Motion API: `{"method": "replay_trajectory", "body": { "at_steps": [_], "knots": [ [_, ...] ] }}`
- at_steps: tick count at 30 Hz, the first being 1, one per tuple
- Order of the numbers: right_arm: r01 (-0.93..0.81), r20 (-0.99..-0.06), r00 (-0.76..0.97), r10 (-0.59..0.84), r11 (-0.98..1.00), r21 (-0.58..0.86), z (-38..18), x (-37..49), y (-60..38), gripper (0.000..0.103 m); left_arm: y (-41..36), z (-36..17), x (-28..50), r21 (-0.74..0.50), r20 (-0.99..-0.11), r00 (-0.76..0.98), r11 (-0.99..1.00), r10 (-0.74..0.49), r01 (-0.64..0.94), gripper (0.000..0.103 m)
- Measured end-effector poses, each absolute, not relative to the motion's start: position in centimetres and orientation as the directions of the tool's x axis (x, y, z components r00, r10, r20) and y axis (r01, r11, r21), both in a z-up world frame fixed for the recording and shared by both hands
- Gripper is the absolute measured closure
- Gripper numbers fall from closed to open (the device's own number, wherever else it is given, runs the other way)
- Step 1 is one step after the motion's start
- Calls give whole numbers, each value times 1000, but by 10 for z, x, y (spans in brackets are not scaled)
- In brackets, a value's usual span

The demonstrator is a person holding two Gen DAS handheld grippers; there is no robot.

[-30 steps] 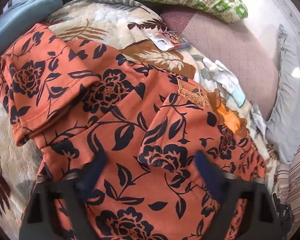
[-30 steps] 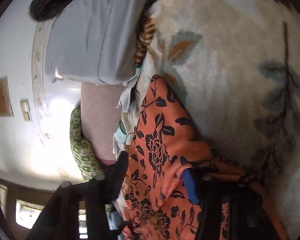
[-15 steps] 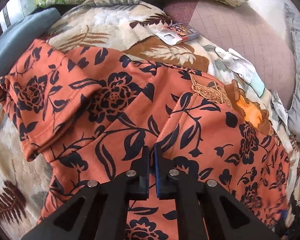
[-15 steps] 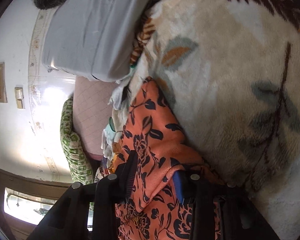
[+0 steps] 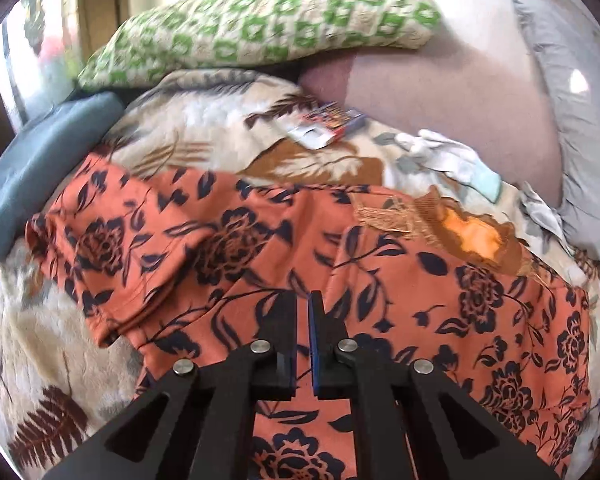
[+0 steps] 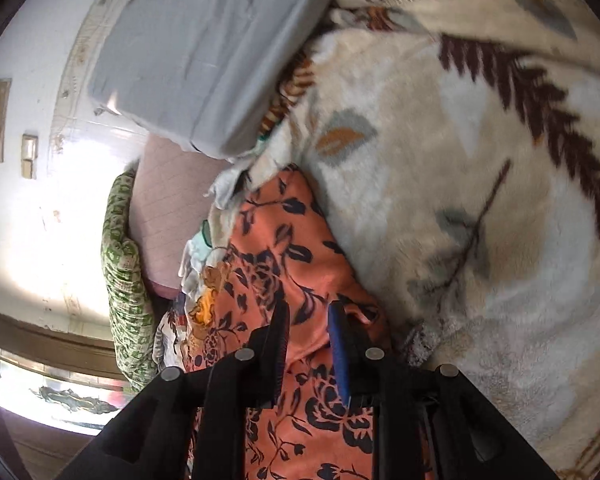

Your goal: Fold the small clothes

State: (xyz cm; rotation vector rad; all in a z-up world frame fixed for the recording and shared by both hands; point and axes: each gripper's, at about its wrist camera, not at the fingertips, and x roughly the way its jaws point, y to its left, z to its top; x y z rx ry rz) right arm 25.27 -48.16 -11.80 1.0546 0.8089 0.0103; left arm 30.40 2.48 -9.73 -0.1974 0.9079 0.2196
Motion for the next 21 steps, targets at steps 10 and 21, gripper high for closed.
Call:
{"method": "replay_trajectory", "body": {
  "at_steps": [10,21],
  "knots": [
    [230,-811,519,268,870,435,-132,364,-449,47,4,-139,318,56,-834,533,983,142,-176,70],
    [388,-777,609,157,796,465,-118,315,-505,88,13,-142,318,75,-820,545,977,173,-198,41]
  ]
}}
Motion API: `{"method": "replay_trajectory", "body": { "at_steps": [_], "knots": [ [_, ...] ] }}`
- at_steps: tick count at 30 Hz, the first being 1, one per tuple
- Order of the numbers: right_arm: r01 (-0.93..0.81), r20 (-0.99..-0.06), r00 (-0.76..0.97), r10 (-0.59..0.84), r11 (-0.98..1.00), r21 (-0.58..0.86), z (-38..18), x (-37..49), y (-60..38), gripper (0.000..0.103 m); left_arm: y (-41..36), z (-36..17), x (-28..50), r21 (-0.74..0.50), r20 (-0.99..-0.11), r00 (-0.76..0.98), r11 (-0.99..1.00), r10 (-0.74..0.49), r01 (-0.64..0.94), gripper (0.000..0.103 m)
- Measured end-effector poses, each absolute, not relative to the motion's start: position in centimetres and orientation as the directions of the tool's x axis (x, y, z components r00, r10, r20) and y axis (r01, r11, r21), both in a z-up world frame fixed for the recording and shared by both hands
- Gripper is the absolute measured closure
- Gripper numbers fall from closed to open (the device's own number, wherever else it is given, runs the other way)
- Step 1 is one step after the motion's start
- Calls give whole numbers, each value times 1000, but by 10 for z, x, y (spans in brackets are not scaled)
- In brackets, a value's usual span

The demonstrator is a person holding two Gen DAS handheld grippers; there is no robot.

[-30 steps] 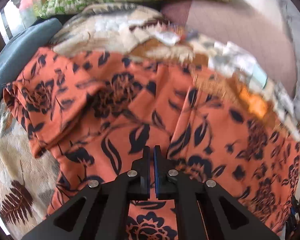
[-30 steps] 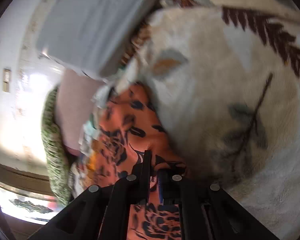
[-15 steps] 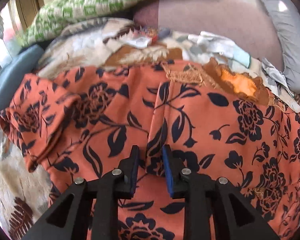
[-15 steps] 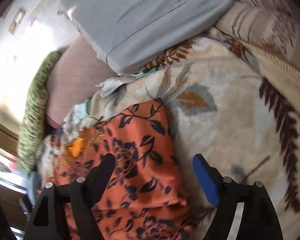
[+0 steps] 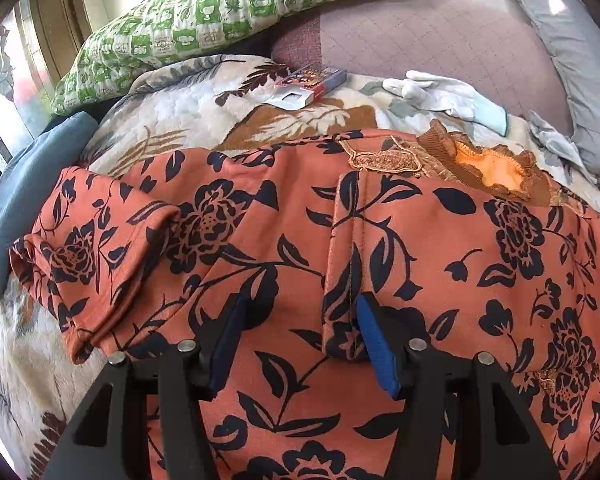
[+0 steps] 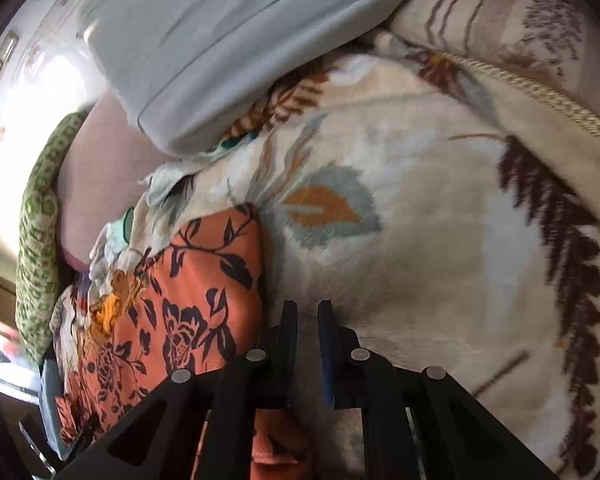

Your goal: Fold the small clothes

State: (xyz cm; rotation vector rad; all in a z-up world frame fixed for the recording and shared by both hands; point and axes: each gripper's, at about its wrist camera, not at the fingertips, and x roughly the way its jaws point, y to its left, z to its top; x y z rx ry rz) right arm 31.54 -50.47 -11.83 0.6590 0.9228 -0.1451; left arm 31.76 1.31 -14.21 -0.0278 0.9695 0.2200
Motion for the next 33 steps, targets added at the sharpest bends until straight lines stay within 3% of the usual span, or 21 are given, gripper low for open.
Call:
{"method": "replay_trajectory", "body": {
  "at_steps": [3,6,8,9,10,12,14,18,19,20,21,23,24,26,28,29,31,32,33],
  "knots": [
    [204,-669,658,346,773,601,-88,310,-489,88,14,-142,318,69,-819,545,975,177,-213,40],
    [75,-606,579,545,705,705,-93,308,-466,84,13,-142,318,85,-818,545,975,187,-206,37],
    [226,-770,445,457,775,590,-133,304,-467,86,16,-142,319,81,-824,538,976,179,-200,33],
    [288,-758,412,506,717,635,-153,295,-475,91,18,-142,319,76,-829,532,977,174,-200,31],
    [302,-688,472,550,633,713,-154,281,-486,91,20,-142,319,68,-831,531,978,165,-196,30],
    [316,-691,490,532,631,709,-140,268,-494,91,22,-143,321,75,-831,530,978,170,-196,24],
    [275,-693,543,473,680,680,-113,264,-495,89,23,-143,321,72,-830,530,976,173,-205,23],
    [138,-586,561,584,632,762,-93,295,-488,89,21,-143,319,85,-822,537,974,188,-210,23],
    [123,-589,554,588,641,757,-96,304,-487,85,21,-143,319,85,-822,537,974,188,-210,23],
    [146,-648,510,566,686,713,-109,314,-485,82,22,-143,319,81,-823,537,975,184,-209,23],
    [240,-763,432,480,755,611,-128,323,-489,102,22,-143,319,74,-825,538,976,176,-205,23],
    [342,-711,513,481,645,683,-141,314,-512,103,24,-143,319,64,-825,541,979,161,-193,22],
    [356,-709,553,437,646,676,-132,307,-516,95,24,-144,319,67,-824,543,979,164,-193,19],
    [313,-698,567,438,669,674,-116,306,-508,95,25,-144,319,69,-820,546,977,170,-202,17],
    [219,-619,594,514,637,739,-105,315,-499,95,25,-144,318,65,-818,549,975,173,-210,17],
    [195,-631,593,501,671,716,-106,322,-494,92,25,-144,318,67,-817,550,975,176,-212,17],
    [329,-740,511,437,697,638,-134,335,-503,97,25,-144,318,66,-816,552,976,173,-209,17],
    [364,-688,544,480,604,709,-142,332,-514,97,26,-144,318,62,-818,551,977,167,-204,17],
    [362,-668,571,477,584,727,-136,329,-517,90,27,-143,317,54,-817,555,978,159,-202,17]
  ]
}}
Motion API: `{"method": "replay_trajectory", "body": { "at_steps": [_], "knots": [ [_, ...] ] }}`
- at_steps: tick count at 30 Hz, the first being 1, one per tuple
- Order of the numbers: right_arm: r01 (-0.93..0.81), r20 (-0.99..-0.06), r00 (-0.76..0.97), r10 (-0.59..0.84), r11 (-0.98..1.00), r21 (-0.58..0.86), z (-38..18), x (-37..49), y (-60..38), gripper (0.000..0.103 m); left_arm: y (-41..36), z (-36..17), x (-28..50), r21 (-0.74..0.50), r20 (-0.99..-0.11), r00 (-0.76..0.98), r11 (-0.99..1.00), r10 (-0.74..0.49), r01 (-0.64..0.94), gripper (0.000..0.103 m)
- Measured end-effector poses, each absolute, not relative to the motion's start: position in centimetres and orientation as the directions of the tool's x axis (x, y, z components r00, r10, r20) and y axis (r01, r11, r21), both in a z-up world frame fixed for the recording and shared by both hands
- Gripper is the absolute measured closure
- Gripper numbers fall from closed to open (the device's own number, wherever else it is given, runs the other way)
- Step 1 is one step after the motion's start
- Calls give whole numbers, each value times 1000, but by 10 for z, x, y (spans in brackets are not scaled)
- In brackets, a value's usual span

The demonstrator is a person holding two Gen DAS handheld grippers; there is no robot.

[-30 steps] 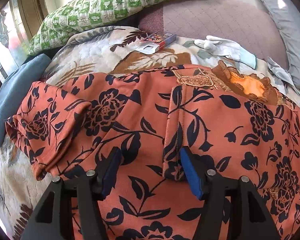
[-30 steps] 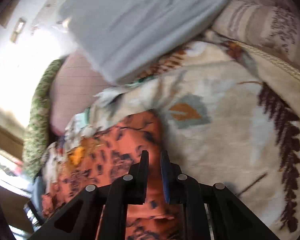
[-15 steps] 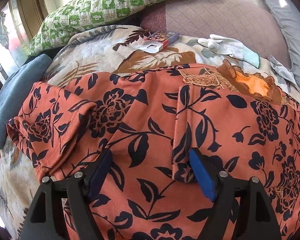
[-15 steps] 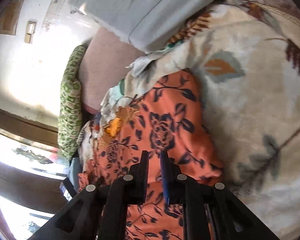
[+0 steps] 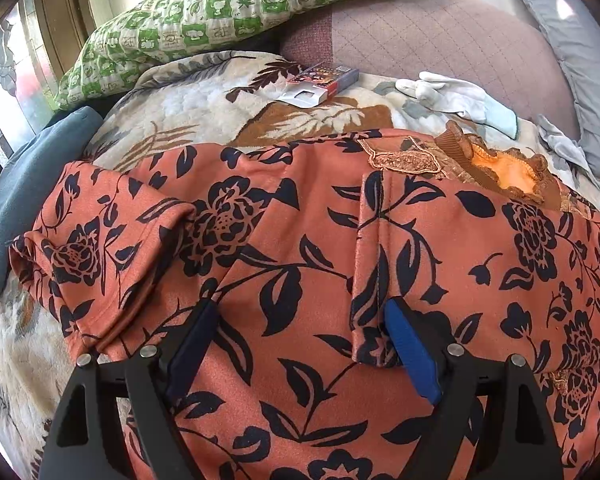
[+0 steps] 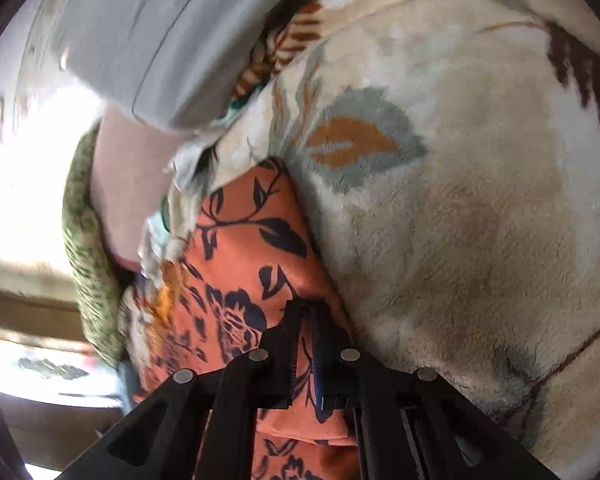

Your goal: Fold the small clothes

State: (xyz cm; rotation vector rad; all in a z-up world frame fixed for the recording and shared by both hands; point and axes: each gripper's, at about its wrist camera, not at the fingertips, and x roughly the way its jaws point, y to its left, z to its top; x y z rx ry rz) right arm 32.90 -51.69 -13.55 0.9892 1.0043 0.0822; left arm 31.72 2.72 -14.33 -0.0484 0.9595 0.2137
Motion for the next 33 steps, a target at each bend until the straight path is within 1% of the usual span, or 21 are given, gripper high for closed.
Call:
{"method": "replay_trajectory", "body": {
  "at_steps": [2,4,6,8,10,11,13,14,15,16,17,19,21,22,23,24,25,26,27,30,33],
  "knots": [
    [285,-657,605,451,647,707,-107,332,-504,90,28,-144,317,49,-816,556,978,158,-205,16],
    [199,-613,605,508,649,734,-91,349,-488,90,26,-144,316,56,-811,561,976,167,-210,16],
    [170,-629,591,505,684,709,-93,373,-481,89,26,-143,315,59,-808,564,976,169,-208,16],
    [297,-724,537,433,706,643,-120,396,-490,91,27,-143,315,48,-812,561,977,159,-207,16],
    [366,-655,581,484,563,741,-136,395,-509,93,28,-143,315,40,-815,560,979,149,-202,16],
    [360,-639,605,474,553,751,-128,390,-509,87,28,-143,316,42,-814,561,978,151,-202,15],
    [272,-609,641,467,603,750,-106,383,-501,87,27,-145,317,48,-809,567,978,158,-204,13],
    [238,-602,661,448,636,734,-99,383,-498,83,26,-145,316,49,-806,569,977,161,-206,13],
    [263,-642,657,396,677,688,-100,384,-499,73,26,-144,315,47,-805,571,978,159,-205,13],
    [337,-709,608,358,692,638,-115,388,-503,74,27,-142,315,38,-809,569,979,147,-199,13],
    [348,-685,608,400,642,683,-126,388,-510,78,29,-140,315,27,-818,561,982,130,-188,13],
    [375,-661,649,376,598,709,-118,378,-517,74,33,-131,313,10,-823,558,985,106,-172,13],
    [308,-661,648,380,662,683,-93,372,-499,71,40,-116,305,3,-801,588,984,110,-180,13],
    [245,-625,659,419,667,704,-83,362,-492,68,45,-108,298,-13,-789,606,984,100,-179,13],
    [197,-592,676,438,667,719,-76,349,-487,49,53,-99,287,-32,-772,630,983,91,-181,13],
    [180,-592,682,428,687,704,-73,337,-482,20,61,-92,277,-41,-761,642,981,94,-192,13],
    [192,-630,671,390,730,656,-78,330,-478,15,70,-86,265,-51,-754,650,978,94,-201,13],
    [248,-715,618,326,782,571,-89,330,-477,14,81,-81,254,-63,-748,657,976,94,-210,13],
    [340,-810,516,277,802,491,-109,329,-485,19,93,-77,243,-62,-746,658,973,103,-223,13],
    [342,-763,589,268,773,535,-95,303,-490,21,135,-64,215,-38,-738,656,961,158,-274,13],
    [236,-687,668,287,793,561,-57,274,-468,21,188,-60,203,12,-732,635,937,245,-348,13]
  ]
}}
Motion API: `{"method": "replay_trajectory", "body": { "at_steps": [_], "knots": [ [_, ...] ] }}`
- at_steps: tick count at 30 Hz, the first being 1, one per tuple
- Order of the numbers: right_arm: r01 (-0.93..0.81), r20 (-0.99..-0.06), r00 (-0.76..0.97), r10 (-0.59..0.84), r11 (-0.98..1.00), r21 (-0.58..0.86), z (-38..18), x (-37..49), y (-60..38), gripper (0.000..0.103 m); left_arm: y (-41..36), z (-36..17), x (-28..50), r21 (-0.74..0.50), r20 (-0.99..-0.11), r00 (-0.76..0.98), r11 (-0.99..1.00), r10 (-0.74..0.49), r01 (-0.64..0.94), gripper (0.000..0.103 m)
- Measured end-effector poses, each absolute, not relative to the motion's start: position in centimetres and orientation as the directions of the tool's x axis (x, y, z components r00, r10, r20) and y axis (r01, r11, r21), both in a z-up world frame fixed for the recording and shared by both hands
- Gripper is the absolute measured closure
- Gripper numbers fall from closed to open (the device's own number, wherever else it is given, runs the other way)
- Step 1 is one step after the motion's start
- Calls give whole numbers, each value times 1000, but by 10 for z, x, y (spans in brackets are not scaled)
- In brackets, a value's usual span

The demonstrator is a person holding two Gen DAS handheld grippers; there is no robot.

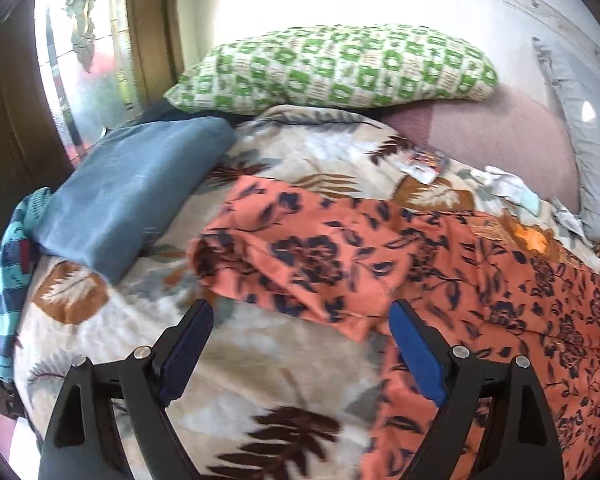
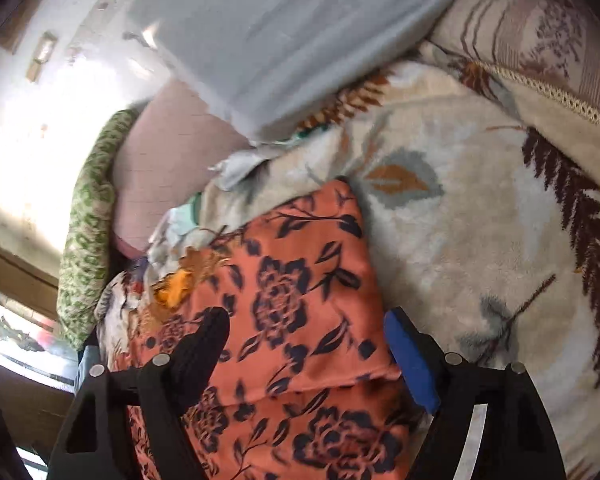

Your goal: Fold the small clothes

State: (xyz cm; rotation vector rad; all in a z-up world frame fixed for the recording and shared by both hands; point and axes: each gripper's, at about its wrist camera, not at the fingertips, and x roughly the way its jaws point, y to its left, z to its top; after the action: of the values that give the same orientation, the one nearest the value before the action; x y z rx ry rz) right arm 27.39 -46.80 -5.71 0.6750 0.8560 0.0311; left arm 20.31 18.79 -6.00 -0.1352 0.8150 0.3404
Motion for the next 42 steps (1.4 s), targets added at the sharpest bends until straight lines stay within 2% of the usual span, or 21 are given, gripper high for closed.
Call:
{"method": "replay_trajectory", "body": {
  "at_steps": [2,5,9,12,15,20,27,29,35,37,39,40,42],
  "knots": [
    [141,-642,694,326,813,565,-41,248,-445,21,218,-66,207,52,-759,586,923,284,-380,13],
    [57,-601,709,369,819,571,-42,198,-410,21,232,-74,214,61,-801,543,936,253,-346,14],
    [5,-590,721,362,850,527,-62,156,-378,21,186,-73,229,144,-802,544,964,245,-222,14],
    [-35,-585,709,394,848,529,-70,157,-365,21,143,-77,240,249,-780,551,954,298,-164,14],
    [-89,-569,712,412,856,509,-69,159,-360,21,126,-93,248,263,-795,536,957,285,-118,14],
    [-57,-550,694,466,796,603,-77,162,-374,21,114,-109,250,324,-800,529,946,283,-16,16],
    [-87,-535,691,485,791,605,-73,164,-368,21,118,-106,288,265,-809,507,955,296,-135,18],
    [-89,-533,689,491,788,610,-73,165,-368,21,114,-114,295,242,-829,489,962,271,-123,23],
    [-83,-528,683,505,772,631,-76,167,-370,21,112,-131,300,316,-816,461,937,348,-148,25],
    [-93,-523,683,510,771,630,-75,166,-370,21,120,-130,301,296,-824,453,941,340,-166,33],
    [-96,-522,683,512,770,630,-74,167,-369,21,125,-128,300,267,-838,441,947,320,-179,54],
    [-95,-520,683,513,768,633,-74,167,-369,21,127,-128,300,266,-842,436,947,318,-178,61],
    [-97,-517,682,517,765,637,-74,167,-370,21,129,-131,300,278,-848,418,944,327,-175,87]
  ]
}}
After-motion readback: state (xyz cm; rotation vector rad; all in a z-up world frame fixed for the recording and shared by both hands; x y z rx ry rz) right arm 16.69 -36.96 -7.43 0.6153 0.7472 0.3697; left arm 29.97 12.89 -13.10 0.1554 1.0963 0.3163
